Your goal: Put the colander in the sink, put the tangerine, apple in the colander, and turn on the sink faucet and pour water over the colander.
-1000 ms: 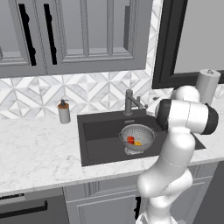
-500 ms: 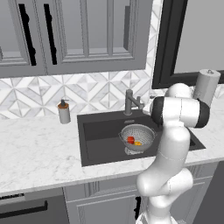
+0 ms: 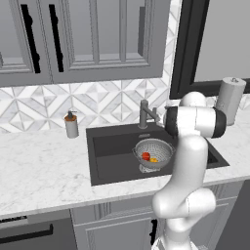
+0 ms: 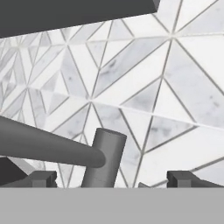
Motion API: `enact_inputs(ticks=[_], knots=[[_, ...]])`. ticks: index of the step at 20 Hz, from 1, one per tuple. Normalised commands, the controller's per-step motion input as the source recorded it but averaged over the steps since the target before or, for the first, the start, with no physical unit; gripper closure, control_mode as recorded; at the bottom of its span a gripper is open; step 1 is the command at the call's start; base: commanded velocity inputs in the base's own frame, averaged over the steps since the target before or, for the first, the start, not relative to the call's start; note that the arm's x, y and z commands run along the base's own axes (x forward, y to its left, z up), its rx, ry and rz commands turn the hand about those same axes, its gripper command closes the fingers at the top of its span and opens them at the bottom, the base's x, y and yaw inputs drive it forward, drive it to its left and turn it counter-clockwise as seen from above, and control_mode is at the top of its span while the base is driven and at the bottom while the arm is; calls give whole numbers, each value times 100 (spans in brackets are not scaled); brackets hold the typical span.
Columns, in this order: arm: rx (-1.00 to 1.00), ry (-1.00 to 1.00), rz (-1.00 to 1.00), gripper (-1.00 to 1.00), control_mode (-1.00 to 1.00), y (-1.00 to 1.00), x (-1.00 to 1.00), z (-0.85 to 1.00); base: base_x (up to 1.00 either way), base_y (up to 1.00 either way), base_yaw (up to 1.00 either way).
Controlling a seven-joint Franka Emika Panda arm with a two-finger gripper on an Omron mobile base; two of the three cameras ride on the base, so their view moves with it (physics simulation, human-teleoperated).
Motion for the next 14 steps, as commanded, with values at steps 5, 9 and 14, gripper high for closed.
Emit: enact_inputs(ticks=[5,9,14], knots=[[0,0,0,-100,-100,0,29,0,0,0,0],[0,0,0,-100,-100,0,22,-3,0,0,0],[0,0,0,-100,-100,0,22,-11,0,0,0]])
